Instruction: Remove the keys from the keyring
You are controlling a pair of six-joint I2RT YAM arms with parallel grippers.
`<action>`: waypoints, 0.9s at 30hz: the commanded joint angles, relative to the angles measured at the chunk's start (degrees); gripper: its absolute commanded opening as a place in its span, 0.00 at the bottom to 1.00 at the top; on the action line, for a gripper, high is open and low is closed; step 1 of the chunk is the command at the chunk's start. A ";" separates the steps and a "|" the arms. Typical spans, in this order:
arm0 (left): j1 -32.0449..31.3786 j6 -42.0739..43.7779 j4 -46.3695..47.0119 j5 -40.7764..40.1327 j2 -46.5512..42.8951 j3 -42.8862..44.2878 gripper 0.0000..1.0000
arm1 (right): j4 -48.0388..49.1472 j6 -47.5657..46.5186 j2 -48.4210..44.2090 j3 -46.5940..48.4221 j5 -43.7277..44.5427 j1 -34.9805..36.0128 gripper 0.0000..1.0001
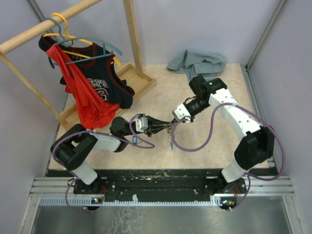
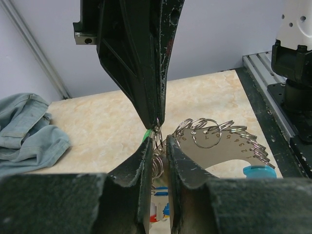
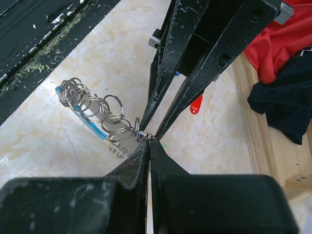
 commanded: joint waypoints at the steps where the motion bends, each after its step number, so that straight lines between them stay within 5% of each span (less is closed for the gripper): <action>1: -0.32 0.20 -0.89 -0.33 0.49 1.66 0.23 | -0.77 -1.85 -0.09 0.52 -4.44 0.51 0.00; 27: -0.93 1.93 -4.47 -0.90 0.13 2.47 0.16 | -0.97 -1.92 -0.24 0.79 -4.48 0.62 0.00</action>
